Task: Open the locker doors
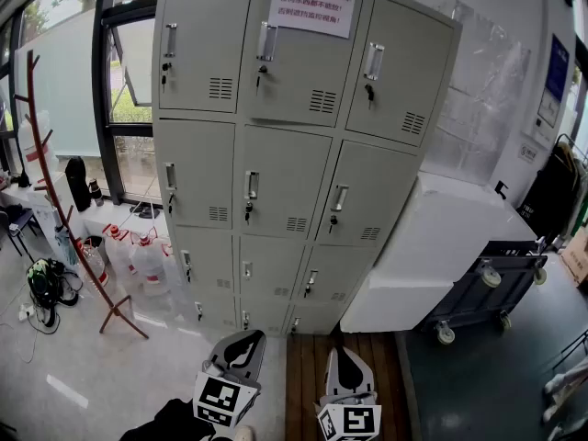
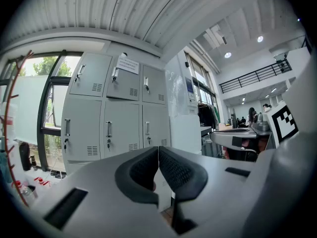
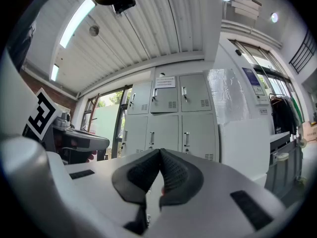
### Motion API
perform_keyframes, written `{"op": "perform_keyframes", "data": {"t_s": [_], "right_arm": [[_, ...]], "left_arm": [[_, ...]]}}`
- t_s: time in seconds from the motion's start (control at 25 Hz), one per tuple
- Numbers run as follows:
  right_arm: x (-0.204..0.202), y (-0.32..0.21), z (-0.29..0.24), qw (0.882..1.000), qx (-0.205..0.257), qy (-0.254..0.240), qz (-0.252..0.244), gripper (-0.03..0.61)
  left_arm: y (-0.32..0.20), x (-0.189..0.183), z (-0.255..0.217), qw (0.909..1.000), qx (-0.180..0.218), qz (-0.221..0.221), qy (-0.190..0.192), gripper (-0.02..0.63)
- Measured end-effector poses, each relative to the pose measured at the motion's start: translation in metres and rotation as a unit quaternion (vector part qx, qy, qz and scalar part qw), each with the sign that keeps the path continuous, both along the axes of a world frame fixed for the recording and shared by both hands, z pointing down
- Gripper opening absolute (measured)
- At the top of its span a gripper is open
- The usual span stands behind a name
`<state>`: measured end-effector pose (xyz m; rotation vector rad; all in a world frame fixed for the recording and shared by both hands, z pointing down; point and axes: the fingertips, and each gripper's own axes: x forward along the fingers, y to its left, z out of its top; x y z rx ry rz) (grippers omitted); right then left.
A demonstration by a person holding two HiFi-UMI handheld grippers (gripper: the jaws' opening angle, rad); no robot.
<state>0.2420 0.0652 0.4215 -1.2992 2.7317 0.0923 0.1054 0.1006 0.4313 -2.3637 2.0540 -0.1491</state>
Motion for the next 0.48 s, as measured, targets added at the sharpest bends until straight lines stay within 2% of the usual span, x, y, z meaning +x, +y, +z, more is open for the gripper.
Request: {"op": "perform_keyframes", "data": {"t_s": [0.48], "right_arm": [[-0.032,-0.042,-0.001,0.999,-0.014,0.007,0.031,0.015]], "left_arm": [[-0.045,-0.048,-0.013,0.9999,0.007,0.014,-0.002,0.025]]}}
